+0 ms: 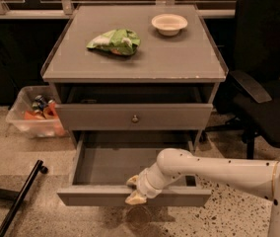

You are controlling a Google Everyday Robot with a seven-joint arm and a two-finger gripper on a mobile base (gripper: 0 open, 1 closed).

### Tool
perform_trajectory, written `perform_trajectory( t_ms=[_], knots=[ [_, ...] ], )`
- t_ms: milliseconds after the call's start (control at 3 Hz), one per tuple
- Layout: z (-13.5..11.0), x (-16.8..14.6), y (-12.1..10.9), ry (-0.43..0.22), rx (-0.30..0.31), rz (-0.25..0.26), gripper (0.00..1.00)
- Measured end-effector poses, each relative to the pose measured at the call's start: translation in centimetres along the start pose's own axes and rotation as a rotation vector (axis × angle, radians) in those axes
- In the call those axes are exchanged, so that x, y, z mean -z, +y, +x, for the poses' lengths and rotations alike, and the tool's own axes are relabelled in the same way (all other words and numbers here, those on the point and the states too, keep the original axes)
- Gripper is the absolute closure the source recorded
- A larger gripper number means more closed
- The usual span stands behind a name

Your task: Open middle drawer

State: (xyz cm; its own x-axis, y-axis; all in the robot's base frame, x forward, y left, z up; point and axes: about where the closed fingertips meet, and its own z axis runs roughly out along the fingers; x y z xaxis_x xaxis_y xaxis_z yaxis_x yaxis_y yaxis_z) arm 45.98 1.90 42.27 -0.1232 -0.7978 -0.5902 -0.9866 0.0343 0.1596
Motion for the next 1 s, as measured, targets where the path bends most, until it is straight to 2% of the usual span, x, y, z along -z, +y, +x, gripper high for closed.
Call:
perform_trajectory(
  t_ms=[333,667,1000],
  knots=[
    [0.14,0.25,0.55,0.003,0.000,-0.004,0.89],
    [0.11,0.58,0.98,0.003,0.003,-0.002,1.00],
    [0.11,0.63,0.77,0.003,0.003,-0.002,0.81]
  ],
)
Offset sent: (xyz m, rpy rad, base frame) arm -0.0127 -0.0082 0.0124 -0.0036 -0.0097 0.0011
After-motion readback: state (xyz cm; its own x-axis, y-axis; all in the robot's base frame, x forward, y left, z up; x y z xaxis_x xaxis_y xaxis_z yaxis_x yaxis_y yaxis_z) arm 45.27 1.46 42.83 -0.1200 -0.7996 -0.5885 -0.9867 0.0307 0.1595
